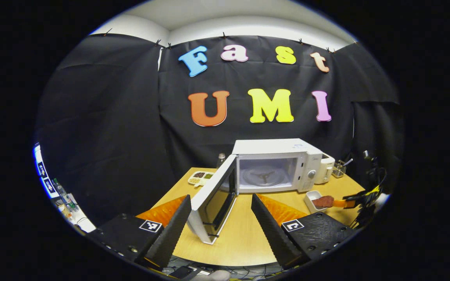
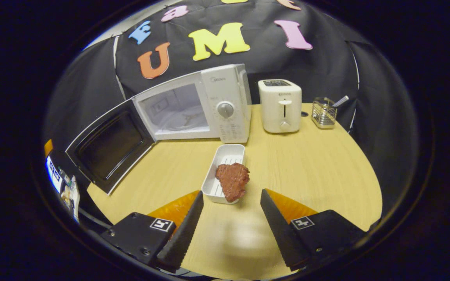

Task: Open the microwave oven with the left hand, put the food in, and close the microwave oven.

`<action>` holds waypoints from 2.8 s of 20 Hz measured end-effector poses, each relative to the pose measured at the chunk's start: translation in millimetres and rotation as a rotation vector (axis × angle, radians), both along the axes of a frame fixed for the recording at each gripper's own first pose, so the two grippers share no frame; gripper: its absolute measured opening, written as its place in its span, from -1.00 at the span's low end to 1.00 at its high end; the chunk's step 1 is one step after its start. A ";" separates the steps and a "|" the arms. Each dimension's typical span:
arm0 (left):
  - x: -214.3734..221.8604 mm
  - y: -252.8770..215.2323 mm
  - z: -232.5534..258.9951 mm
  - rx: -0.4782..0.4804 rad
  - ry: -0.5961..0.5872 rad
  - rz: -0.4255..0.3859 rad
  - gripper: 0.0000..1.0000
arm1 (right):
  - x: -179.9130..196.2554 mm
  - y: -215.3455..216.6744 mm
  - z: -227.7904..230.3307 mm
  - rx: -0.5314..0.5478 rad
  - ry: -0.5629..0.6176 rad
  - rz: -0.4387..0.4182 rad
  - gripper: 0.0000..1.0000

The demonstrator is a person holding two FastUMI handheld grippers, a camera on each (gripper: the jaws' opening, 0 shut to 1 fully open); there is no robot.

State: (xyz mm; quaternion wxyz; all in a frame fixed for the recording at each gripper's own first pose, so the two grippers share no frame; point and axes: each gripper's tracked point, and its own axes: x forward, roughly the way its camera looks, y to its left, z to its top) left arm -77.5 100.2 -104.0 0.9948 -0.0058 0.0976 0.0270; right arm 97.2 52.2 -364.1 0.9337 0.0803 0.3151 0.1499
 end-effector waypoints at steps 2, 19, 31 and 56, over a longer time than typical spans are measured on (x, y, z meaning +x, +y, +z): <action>10.3 -27.5 14.1 -0.031 -0.009 -0.020 0.92 | 14.3 8.2 -7.4 0.074 0.034 0.030 0.85; 44.7 -111.4 30.2 -0.016 0.023 0.020 0.91 | 51.2 13.6 -1.2 0.189 0.128 0.215 -0.87; 49.6 -53.5 18.9 0.007 -0.005 -0.113 0.91 | 67.2 141.8 134.8 0.286 -0.149 0.141 -0.70; 57.4 22.0 -50.6 0.084 0.128 -0.247 0.92 | 274.7 296.3 34.5 0.508 -0.240 -0.481 -0.69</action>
